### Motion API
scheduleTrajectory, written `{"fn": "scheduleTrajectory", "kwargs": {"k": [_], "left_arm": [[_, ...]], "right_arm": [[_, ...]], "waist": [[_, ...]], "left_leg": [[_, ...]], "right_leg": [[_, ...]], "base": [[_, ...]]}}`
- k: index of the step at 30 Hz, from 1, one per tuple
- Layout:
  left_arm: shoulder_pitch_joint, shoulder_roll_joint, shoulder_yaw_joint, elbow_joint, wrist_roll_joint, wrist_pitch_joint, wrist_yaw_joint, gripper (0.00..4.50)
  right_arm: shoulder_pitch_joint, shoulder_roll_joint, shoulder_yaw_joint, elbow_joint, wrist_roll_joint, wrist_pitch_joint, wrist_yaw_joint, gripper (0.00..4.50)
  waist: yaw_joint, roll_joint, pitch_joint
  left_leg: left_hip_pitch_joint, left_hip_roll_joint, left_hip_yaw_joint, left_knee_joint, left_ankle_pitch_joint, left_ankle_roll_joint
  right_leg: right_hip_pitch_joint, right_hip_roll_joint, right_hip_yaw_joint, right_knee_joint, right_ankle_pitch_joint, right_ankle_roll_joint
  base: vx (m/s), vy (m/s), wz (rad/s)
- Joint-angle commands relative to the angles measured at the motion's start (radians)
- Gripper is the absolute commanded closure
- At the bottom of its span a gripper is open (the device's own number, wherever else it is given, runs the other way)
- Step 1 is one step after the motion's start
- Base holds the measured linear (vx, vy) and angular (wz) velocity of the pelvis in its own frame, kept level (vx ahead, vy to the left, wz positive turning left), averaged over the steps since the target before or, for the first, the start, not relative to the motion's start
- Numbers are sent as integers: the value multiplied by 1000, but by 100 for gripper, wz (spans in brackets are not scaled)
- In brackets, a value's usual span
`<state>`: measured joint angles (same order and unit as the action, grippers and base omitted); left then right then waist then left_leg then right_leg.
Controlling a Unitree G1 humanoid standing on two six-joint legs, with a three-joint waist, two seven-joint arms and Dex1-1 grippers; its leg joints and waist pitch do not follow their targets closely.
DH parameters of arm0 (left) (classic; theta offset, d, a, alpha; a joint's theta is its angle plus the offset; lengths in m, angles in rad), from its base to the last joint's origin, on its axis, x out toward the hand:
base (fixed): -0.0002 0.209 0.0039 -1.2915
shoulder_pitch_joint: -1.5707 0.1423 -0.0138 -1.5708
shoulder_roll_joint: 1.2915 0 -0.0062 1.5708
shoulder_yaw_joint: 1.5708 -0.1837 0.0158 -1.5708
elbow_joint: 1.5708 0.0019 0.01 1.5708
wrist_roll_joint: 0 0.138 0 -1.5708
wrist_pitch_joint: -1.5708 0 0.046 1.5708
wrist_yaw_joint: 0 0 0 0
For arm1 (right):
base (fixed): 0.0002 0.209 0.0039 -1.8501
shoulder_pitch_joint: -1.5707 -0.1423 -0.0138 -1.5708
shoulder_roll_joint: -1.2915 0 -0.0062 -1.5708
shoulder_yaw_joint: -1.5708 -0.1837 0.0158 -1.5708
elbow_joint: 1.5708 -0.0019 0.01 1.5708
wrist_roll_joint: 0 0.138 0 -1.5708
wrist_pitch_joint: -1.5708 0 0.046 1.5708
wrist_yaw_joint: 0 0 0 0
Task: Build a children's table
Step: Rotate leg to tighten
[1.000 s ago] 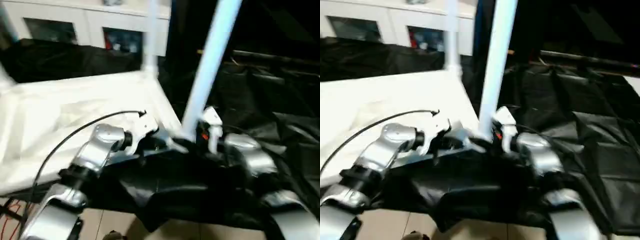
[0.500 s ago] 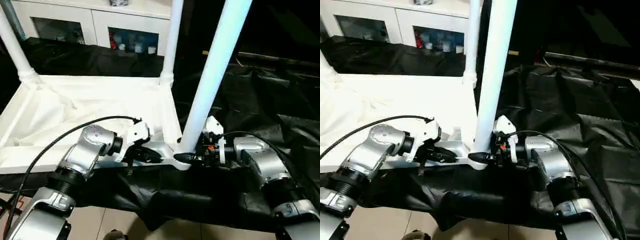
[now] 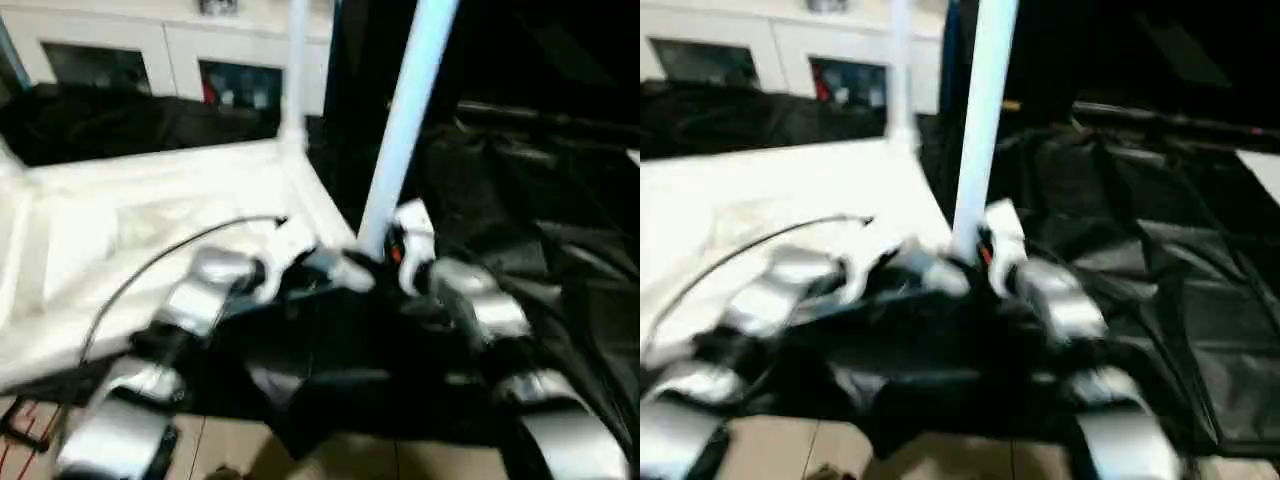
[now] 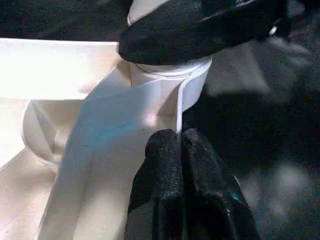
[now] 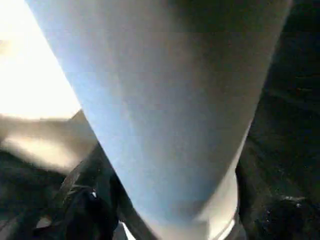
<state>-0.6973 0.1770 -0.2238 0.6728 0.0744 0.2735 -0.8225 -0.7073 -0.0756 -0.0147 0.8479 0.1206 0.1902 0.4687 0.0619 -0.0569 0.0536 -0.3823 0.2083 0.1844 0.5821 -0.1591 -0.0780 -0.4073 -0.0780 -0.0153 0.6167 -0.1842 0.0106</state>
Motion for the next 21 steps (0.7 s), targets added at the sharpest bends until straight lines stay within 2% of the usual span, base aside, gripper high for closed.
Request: {"fn": "scheduleTrajectory", "kwargs": {"k": [1, 2, 3, 5, 8, 11, 13, 14, 16, 17, 21], "left_arm": [[-53, -66, 12, -12, -13, -4, 72, 450], [-54, -75, 9, -12, -9, -4, 80, 450], [-51, -80, 5, -17, -8, -4, 76, 450], [-45, -84, -1, -26, -11, -6, 67, 450], [-30, -75, -13, -43, -15, -20, 27, 450], [-9, -52, -29, -61, -27, -41, -31, 450], [3, -35, -36, -73, -32, -53, -71, 450], [18, -10, -43, -98, -44, -56, -129, 450], [27, 11, -48, -114, -51, -63, -167, 450], [28, 13, -49, -115, -52, -64, -171, 450], [40, 50, -59, -136, -62, -77, -247, 450]], "right_arm": [[16, 58, 44, 97, -37, 36, -56, 184], [10, 64, 45, 110, -42, 18, -72, 184], [7, 67, 46, 116, -42, 3, -66, 149], [3, 73, 43, 121, -43, -25, -57, 115], [-4, 74, 29, 110, -15, -33, 16, 87], [5, 47, 68, 76, -25, -69, 136, 68], [22, 22, 99, 43, -27, -98, 221, 68], [50, -16, 132, -14, -22, -107, 331, 68], [68, -46, 151, -55, -13, -89, 416, 68], [70, -49, 153, -60, -12, -88, 424, 68], [106, -114, 195, -139, 1, -70, 570, 68]], "waist": [[3, 5, -71], [3, 5, -73], [4, 4, -75], [5, 5, -74], [5, 6, -72], [6, 6, -70], [7, 5, -71], [7, 7, -69], [7, 4, -69], [7, 4, -69], [7, 5, -67]], "left_leg": [[21, 12, -1, -66, -224, -20], [17, 11, 0, -65, -195, -8], [17, 11, 1, -63, -172, 6], [16, 11, 1, -62, -165, 20], [19, 12, 2, -64, -191, 27], [18, 15, 1, -65, -215, 30], [19, 16, 1, -64, -208, 35], [18, 16, 0, -66, -211, 38], [16, 16, 1, -65, -205, 49], [19, 16, 1, -65, -209, 49], [20, 18, 0, -67, -231, 41]], "right_leg": [[39, -44, 19, -70, -164, -207], [43, -43, 18, -66, -116, -211], [45, -43, 17, -62, -71, -221], [46, -42, 16, -61, -48, -229], [46, -43, 16, -65, -76, -236], [47, -44, 16, -68, -100, -231], [48, -45, 16, -66, -90, -234], [49, -45, 15, -68, -98, -234], [50, -44, 16, -68, -93, -236], [48, -43, 16, -68, -98, -238], [44, -45, 17, -71, -135, -243]], "base": [[0, 0, 0], [0, 0, 0], [0, 0, 0], [0, 0, 0], [0, 0, 0], [0, 0, 0], [0, 0, 0], [0, 0, 0], [0, 0, 0], [0, 0, 0], [0, 0, 0]]}}
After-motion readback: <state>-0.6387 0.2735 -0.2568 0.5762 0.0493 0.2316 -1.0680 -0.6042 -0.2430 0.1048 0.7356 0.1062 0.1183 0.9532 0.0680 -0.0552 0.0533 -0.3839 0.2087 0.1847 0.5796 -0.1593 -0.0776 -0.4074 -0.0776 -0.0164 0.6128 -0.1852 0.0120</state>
